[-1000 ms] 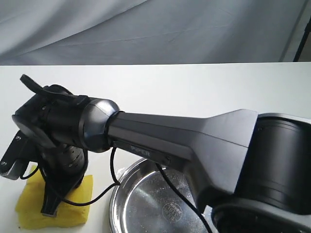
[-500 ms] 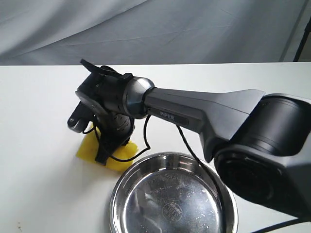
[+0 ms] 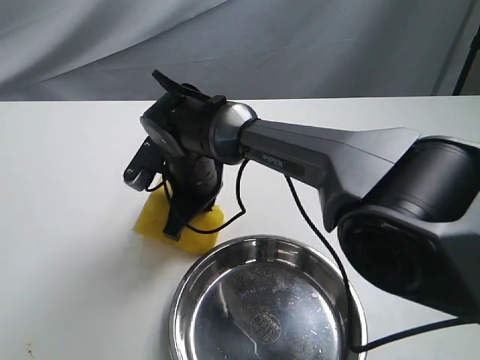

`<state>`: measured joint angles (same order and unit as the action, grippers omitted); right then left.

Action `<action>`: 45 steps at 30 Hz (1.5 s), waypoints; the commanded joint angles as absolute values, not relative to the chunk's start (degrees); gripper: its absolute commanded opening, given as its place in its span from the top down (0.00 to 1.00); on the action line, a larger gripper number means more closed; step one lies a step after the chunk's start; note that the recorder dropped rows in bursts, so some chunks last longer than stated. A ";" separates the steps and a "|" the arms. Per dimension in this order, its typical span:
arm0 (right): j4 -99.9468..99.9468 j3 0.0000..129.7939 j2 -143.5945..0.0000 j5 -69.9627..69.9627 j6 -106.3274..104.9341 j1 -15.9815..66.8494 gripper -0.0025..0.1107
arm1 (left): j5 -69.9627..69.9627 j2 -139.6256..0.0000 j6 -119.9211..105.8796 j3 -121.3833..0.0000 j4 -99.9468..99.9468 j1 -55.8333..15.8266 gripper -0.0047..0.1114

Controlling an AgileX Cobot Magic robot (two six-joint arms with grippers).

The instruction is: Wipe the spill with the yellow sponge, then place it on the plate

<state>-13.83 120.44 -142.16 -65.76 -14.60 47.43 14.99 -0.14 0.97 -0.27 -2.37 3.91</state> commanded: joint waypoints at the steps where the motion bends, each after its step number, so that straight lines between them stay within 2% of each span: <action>1: -1.22 119.96 -143.31 -67.08 -17.96 52.11 0.98 | 14.84 0.00 1.14 0.00 -2.34 4.02 0.96; 11: 4.82 119.96 -143.31 -67.08 -22.03 59.82 0.98 | 14.84 0.00 1.14 0.00 -2.34 4.02 0.96; 19: 6.82 119.96 -143.27 -67.63 -26.71 61.46 0.98 | 14.84 0.00 1.14 0.00 -2.34 4.02 0.96; 29: -26.68 119.96 -143.27 -66.72 -7.53 58.18 0.98 | 14.84 0.00 1.14 0.00 -2.34 4.02 0.96; 39: -30.89 119.96 -143.27 -69.96 -3.76 50.74 0.98 | 14.84 0.00 1.14 0.00 -2.34 4.02 0.96; 45: -24.75 119.96 -143.27 -69.96 -3.86 50.10 0.98 | 14.84 0.00 1.14 0.00 -2.34 4.02 0.96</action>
<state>-28.03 120.40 -142.67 -68.52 -3.92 50.54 14.99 -0.14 0.97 -0.27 -2.37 3.91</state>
